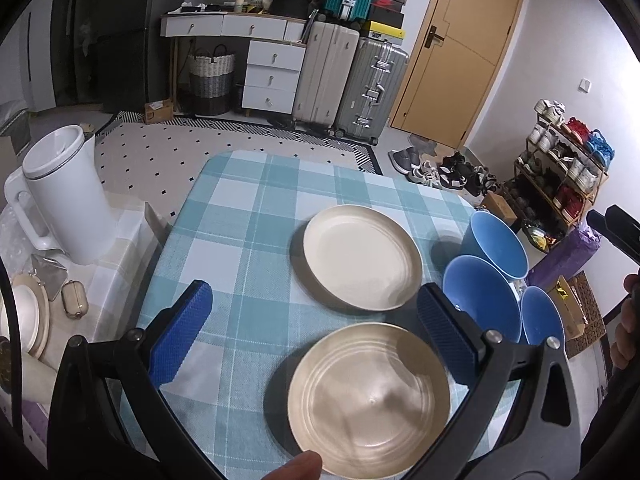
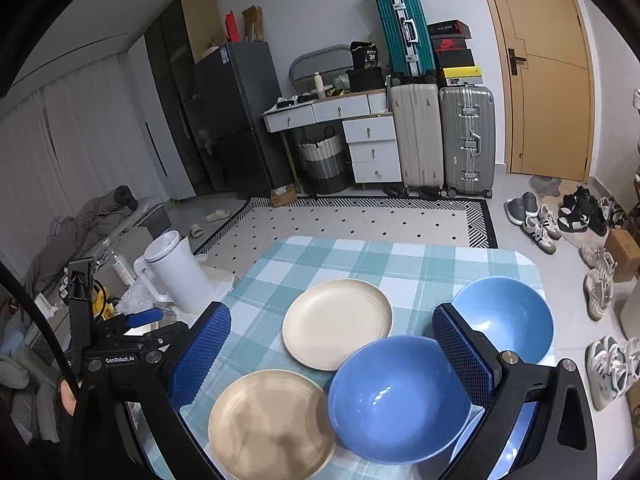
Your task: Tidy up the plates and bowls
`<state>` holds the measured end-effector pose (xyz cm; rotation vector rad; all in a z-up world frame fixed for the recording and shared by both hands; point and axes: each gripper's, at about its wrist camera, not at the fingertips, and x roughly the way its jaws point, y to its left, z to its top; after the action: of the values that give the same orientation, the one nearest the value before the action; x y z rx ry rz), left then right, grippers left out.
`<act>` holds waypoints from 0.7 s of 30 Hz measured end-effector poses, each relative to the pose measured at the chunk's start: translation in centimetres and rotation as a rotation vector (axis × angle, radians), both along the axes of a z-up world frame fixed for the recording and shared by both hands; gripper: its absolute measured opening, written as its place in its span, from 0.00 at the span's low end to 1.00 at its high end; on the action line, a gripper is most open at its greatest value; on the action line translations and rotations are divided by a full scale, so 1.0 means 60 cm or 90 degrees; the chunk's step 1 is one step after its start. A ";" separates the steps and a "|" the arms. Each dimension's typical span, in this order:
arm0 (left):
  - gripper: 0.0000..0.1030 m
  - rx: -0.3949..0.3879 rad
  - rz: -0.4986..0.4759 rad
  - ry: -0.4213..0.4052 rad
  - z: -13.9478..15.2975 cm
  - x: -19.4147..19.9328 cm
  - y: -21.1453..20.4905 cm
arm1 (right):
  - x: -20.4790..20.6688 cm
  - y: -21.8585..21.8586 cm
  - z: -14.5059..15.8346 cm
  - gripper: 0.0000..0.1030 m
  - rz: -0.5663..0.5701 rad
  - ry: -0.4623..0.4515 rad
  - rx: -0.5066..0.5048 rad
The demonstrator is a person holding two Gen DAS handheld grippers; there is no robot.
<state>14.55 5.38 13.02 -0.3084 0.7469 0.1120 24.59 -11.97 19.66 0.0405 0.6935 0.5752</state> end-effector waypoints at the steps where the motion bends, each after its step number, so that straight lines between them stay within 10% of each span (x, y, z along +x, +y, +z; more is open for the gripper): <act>1: 0.99 -0.001 0.001 0.003 -0.001 0.006 0.003 | 0.009 0.004 0.001 0.99 0.005 0.005 -0.004; 21: 0.99 -0.010 0.012 0.061 -0.056 0.137 0.030 | 0.194 0.025 -0.065 0.99 -0.007 0.091 -0.040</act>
<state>22.80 7.16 9.68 -0.3260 0.8403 0.1390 36.22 -10.47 15.75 0.0269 0.8492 0.5433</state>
